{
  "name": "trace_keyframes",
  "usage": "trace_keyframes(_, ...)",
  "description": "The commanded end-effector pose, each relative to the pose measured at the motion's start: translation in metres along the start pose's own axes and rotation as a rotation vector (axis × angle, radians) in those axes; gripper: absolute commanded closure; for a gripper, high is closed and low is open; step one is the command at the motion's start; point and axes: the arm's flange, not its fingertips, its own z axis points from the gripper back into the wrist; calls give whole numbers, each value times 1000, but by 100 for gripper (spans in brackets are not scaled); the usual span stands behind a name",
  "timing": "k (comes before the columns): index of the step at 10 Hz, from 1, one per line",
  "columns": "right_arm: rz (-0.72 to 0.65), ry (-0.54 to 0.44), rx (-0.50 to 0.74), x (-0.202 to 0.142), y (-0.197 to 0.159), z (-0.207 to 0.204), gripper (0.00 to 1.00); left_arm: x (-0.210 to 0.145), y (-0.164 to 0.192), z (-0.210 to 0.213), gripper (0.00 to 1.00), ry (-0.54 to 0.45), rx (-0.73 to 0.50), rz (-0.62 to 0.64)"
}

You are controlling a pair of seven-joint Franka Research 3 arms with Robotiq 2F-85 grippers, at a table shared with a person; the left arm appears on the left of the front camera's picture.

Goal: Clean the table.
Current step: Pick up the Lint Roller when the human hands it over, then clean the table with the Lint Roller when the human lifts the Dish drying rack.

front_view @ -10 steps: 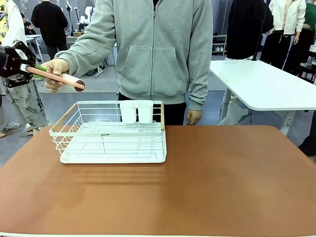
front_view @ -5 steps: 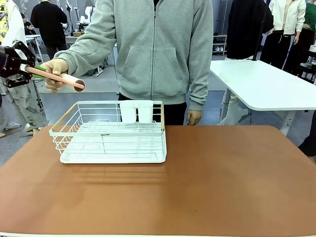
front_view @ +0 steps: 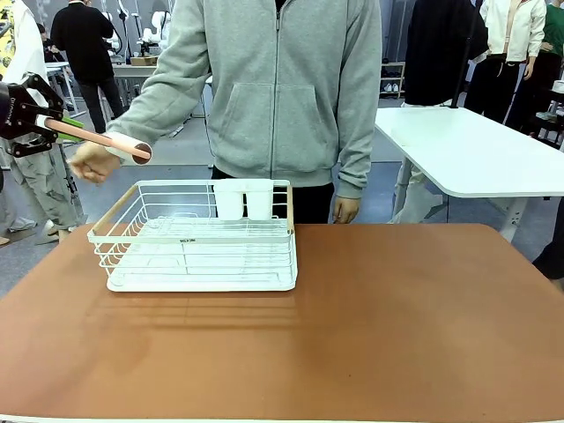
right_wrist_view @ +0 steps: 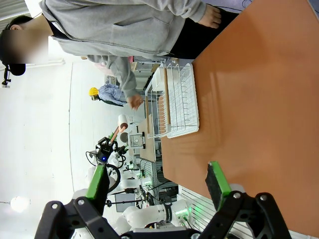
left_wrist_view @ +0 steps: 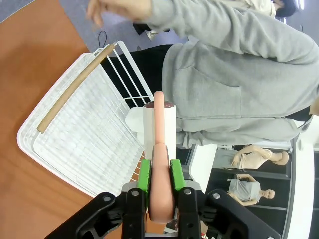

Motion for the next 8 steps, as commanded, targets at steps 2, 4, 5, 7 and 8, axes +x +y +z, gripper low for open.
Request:
trace_keyframes(2,9,-2,13,-4,3,-1,0,0,-1,0,100,-1,-2,-1)
trace_keyframes(4,9,-2,13,-4,3,-1,0,0,-1,0,100,-1,-2,-1)
trace_keyframes(5,9,-2,13,-4,3,-1,0,0,-1,0,100,-1,-2,-1)
trace_keyframes(7,9,-2,13,-4,3,-1,0,0,-1,0,100,-1,-2,-1)
trace_keyframes(8,9,-2,13,-4,3,-1,0,0,-1,0,100,-1,-2,-1)
